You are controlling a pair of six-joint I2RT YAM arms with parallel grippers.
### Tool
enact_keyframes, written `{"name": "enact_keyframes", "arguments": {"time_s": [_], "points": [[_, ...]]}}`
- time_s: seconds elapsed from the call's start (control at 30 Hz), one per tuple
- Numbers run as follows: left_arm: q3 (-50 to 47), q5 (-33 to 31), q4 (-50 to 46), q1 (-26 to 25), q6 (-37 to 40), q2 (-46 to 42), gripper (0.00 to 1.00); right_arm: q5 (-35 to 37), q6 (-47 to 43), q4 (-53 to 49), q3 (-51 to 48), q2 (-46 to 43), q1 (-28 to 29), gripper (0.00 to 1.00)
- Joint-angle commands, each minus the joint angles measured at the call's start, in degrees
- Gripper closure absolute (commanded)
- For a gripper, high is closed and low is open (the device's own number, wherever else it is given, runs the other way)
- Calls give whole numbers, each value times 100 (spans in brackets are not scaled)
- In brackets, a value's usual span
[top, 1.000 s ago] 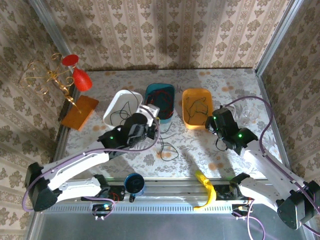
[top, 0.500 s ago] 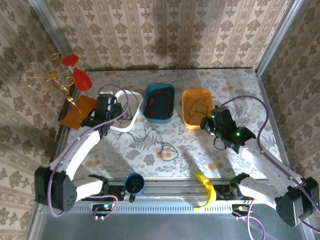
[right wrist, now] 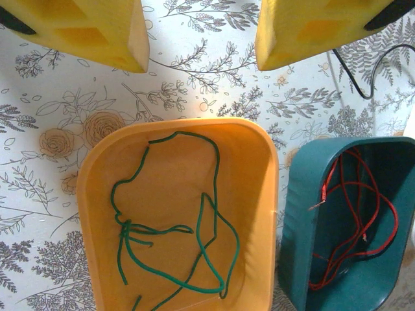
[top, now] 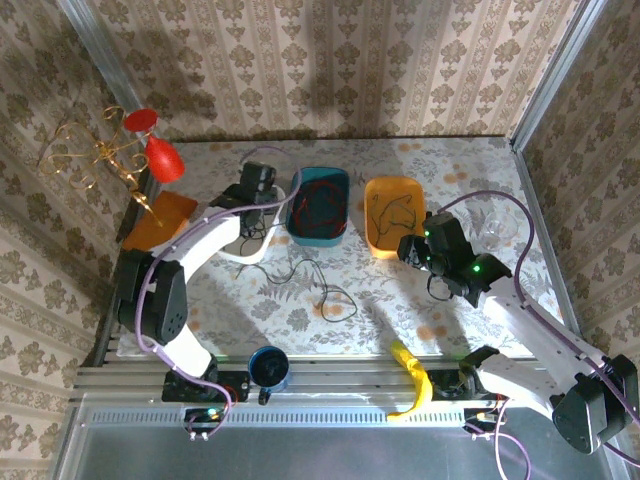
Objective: Untangle the cables
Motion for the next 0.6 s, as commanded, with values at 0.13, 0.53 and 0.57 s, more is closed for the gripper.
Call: {"name": "enact_keyframes", "arguments": {"time_s": [0.13, 0.53, 0.57], "points": [[-373, 296, -130, -1334, -147, -471, 2, -91, -53, -45, 33, -37, -12, 51], [-1053, 1120, -390, -2751, -1795, 163, 5, 3, -52, -70, -37, -14, -12, 51], [-1044, 1129, -404, -2786, -1878, 236, 5, 3, -52, -74, -37, -19, -12, 51]]}}
